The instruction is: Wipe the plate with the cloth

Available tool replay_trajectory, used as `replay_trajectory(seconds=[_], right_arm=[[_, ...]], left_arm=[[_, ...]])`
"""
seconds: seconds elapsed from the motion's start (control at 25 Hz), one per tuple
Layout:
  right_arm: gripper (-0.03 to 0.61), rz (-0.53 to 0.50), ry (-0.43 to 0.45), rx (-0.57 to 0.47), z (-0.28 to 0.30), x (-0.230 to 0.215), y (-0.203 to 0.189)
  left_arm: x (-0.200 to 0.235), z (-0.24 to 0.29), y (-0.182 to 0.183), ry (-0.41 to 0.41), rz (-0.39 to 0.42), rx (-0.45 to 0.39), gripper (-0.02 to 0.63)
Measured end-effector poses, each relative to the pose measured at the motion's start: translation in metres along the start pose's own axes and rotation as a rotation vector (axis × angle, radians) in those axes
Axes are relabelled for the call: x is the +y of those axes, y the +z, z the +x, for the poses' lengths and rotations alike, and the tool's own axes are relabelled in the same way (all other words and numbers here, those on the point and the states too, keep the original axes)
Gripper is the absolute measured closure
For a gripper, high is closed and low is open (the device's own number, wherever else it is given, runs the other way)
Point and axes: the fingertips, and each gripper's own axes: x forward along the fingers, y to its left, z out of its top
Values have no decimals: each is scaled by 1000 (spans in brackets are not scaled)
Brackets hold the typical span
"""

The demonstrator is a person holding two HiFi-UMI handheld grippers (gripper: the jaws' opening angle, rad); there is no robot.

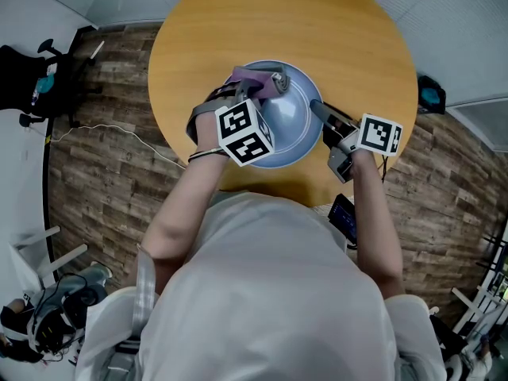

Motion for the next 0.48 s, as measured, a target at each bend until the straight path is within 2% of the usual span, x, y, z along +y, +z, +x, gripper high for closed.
replay_trajectory(seconds=[0.2,0.48], right_arm=[[486,3,-14,0,-1,-2,2],[485,17,15,-14,1,1,7]], left_arm=[[-4,0,0,-14,6,0,543],[-12,-1,3,-43,13,0,545]])
